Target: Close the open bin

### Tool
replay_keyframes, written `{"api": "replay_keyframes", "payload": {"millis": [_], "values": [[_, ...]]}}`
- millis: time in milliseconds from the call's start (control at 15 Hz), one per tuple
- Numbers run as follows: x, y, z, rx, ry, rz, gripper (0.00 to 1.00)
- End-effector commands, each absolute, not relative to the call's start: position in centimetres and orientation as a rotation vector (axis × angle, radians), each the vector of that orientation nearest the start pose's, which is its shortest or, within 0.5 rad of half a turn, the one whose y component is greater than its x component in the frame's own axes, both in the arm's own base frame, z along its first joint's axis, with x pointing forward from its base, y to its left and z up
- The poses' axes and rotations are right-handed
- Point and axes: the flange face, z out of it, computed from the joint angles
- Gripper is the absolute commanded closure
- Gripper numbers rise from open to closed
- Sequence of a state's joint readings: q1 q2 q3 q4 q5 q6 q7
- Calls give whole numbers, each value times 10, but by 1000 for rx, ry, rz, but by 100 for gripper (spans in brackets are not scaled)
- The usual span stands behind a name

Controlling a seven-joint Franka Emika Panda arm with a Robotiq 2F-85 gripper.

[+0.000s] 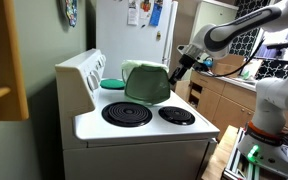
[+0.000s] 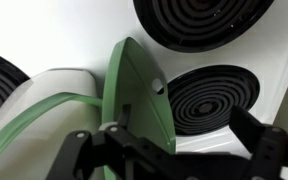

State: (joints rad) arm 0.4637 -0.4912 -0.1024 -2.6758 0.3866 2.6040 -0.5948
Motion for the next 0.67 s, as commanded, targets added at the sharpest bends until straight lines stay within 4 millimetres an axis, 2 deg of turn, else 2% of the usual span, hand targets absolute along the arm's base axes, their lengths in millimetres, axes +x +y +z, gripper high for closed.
{"api": "replay_keyframes", "payload": {"millis": [0, 333, 600], "values": [[379, 123, 435, -2713, -957, -584, 0], [379, 104, 417, -2751, -933, -570, 0], [380, 103, 411, -2744, -940, -636, 0]]}}
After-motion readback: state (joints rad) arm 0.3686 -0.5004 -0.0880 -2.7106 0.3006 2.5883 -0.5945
